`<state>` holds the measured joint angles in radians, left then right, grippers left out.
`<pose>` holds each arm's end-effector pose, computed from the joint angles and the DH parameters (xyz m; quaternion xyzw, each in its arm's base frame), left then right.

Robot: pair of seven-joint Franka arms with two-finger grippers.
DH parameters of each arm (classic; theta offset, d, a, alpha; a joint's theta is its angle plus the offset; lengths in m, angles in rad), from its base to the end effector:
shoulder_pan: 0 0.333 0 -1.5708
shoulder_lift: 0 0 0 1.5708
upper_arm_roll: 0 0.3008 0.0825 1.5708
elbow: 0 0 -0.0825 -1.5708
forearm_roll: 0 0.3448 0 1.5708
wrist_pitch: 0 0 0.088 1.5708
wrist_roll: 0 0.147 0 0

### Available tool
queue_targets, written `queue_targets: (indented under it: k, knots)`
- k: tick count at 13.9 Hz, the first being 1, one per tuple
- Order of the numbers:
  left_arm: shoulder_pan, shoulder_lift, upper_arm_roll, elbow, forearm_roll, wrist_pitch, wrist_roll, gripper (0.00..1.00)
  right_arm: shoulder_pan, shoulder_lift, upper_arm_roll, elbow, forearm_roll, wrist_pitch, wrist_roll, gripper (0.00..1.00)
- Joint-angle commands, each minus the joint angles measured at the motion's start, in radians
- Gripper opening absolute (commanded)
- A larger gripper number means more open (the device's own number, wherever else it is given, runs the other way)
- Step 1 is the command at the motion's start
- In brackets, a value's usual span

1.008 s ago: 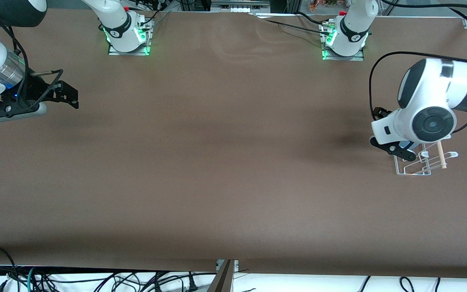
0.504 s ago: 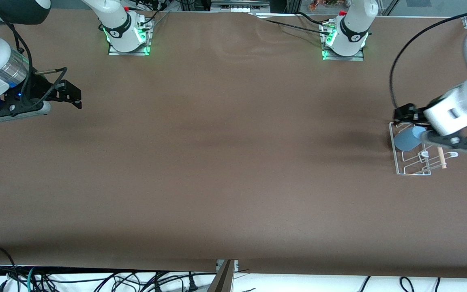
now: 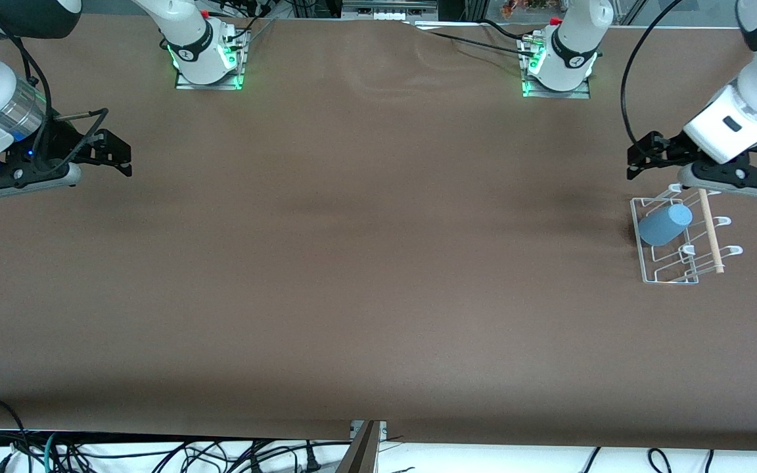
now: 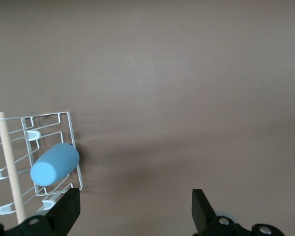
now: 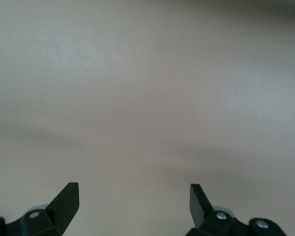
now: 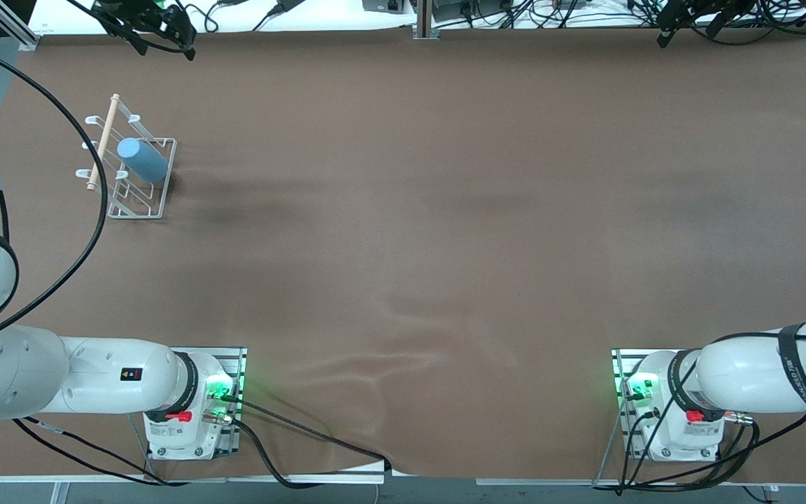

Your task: Transfer cup to left arm and place on rack

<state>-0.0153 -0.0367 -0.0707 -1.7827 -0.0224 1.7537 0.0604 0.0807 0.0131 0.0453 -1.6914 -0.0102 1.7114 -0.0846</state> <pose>0.5123 -0.0475 0.5114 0.9974 -0.0711 0.0037 0.0098 0.5242 0.0649 0.5221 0.9944 0.1058 0.0036 0.0047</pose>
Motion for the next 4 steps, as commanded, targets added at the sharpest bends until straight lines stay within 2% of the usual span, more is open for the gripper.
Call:
queue_targets:
  k: [1,4]
  knots:
    - [0.006,-0.017,0.003,-0.018,0.019,0.013,-0.01,1.0,0.002,0.004,0.001,0.016,-0.01,-0.003,0.008,0.99]
    - [0.006,-0.019,0.005,-0.018,0.019,0.01,-0.01,1.0,0.002,0.004,-0.002,0.016,-0.013,-0.001,0.006,0.99]
